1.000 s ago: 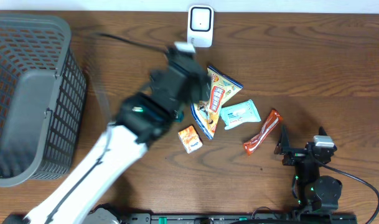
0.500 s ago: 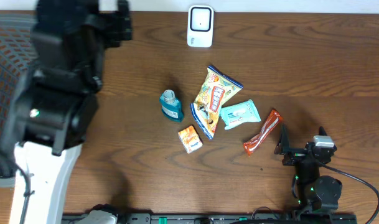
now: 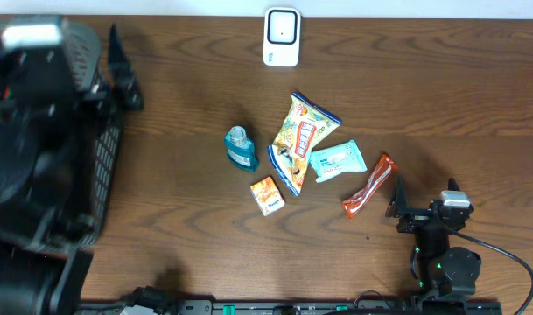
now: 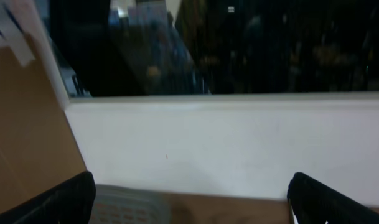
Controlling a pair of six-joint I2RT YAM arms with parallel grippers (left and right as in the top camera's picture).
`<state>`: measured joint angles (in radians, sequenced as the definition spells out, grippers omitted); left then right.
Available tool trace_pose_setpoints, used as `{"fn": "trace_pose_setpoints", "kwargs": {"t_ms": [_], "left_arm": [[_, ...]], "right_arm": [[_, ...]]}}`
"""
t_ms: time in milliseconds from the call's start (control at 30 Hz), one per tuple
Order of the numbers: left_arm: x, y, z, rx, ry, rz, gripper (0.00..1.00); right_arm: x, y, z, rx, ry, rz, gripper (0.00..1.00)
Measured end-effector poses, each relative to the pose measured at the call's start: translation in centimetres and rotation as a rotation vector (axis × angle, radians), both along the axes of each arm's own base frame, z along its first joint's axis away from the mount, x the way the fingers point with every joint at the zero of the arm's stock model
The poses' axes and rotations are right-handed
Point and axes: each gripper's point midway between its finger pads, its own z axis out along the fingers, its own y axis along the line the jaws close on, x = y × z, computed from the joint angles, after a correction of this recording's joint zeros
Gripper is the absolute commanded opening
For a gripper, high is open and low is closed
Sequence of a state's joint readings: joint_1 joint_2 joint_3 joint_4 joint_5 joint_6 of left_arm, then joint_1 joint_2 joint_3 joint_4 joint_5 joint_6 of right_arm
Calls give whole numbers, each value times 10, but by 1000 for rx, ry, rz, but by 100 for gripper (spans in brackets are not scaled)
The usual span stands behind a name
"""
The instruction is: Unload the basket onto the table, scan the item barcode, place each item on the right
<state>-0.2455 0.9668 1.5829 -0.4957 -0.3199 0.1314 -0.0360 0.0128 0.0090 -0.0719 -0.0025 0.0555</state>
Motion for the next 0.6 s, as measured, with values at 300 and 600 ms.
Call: {"fn": "trace_pose_setpoints", "kwargs": {"t_ms": [300, 600], "left_arm": [[-91, 23, 32, -114, -226, -8, 98], [-143, 38, 47, -165, -343, 0, 98]], "right_arm": [[0, 0, 0, 0, 0, 0, 99], [0, 0, 0, 5, 0, 1, 99]]}}
